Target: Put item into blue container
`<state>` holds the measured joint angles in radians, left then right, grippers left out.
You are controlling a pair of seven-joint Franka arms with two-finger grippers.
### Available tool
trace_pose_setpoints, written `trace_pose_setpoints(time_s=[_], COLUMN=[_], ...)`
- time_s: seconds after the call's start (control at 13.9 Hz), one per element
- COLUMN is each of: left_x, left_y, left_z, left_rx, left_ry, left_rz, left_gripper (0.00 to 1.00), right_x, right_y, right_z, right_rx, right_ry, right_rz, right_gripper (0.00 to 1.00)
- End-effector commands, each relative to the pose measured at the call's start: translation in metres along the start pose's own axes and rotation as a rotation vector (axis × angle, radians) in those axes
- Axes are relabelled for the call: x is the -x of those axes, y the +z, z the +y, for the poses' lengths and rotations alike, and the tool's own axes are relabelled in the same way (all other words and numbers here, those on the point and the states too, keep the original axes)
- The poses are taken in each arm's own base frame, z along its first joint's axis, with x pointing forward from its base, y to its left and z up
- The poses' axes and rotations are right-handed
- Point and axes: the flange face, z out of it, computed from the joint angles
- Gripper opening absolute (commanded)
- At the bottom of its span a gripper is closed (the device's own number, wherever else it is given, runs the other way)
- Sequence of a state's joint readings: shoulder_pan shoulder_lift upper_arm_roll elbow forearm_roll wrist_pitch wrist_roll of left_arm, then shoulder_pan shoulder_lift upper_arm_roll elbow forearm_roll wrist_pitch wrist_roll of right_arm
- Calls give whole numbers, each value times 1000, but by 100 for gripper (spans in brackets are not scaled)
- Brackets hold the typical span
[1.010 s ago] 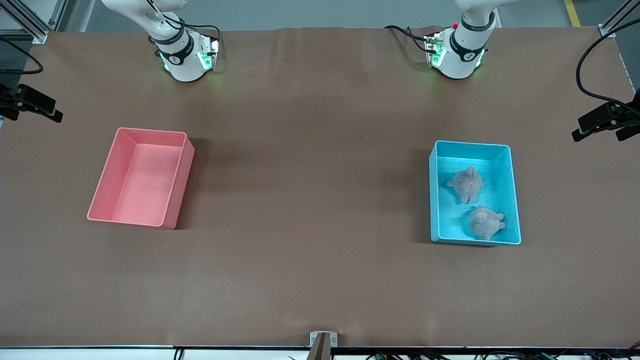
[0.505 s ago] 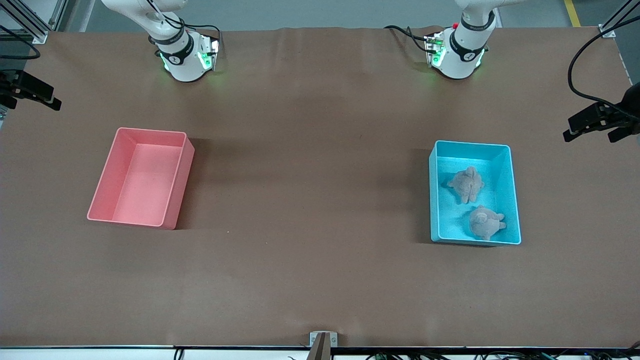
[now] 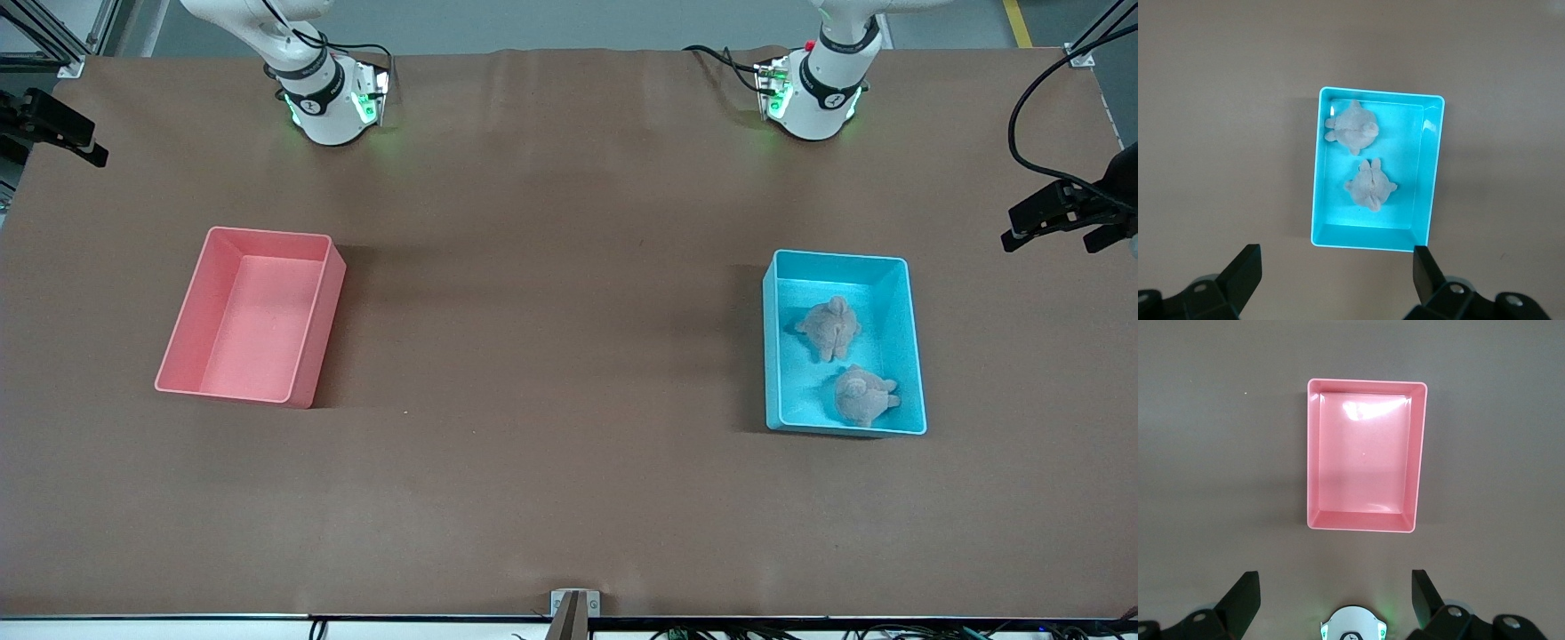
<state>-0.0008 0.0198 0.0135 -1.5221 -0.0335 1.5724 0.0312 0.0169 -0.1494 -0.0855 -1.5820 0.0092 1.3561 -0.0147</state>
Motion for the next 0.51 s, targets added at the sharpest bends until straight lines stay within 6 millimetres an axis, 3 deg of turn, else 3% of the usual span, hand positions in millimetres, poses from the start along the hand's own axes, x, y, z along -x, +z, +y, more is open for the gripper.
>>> trace_pose_setpoints(time_s=[0.0,0.43], left_x=[2,2], left_y=[-7,-8], left_z=[-1,0], left_rx=[-15,-14], left_ry=[5,5], left_rz=[-2,3], left_gripper=[100,100], right_x=[5,3], right_y=[6,11], right_z=[1,-4], right_rx=[17,0], right_ry=[-9,-12], right_rz=[-2,-9], right_gripper=[100,100])
